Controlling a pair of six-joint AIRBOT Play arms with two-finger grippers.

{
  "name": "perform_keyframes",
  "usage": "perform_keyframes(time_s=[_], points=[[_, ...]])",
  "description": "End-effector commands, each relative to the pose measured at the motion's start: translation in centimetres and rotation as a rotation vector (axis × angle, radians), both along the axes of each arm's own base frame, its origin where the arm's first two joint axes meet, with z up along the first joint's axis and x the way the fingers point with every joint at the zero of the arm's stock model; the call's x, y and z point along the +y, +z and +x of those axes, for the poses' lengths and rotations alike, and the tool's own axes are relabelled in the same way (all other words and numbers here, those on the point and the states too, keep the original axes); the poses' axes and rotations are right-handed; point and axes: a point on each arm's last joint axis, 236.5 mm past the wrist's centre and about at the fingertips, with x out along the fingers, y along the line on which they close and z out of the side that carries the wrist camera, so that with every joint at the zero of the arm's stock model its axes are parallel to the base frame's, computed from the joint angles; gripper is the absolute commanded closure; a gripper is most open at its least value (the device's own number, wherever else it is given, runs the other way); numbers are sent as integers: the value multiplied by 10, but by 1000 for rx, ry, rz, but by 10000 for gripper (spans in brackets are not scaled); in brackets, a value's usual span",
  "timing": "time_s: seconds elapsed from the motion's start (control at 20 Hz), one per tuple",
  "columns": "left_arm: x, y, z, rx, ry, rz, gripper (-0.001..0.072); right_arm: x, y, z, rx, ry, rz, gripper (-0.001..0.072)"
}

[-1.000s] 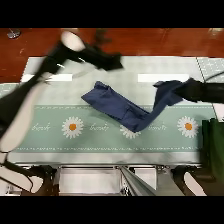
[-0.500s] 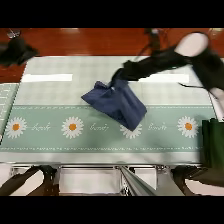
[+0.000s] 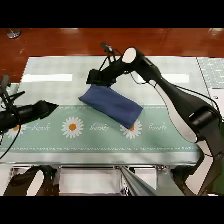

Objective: Fold the shirts.

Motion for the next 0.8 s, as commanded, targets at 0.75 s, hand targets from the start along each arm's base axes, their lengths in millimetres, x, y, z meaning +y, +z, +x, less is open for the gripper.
perform_keyframes(time_s=[0.75], points=[[-19,-15,-7,11,-55,-3,683,-247,-101,-156,317,-742,-35,93]])
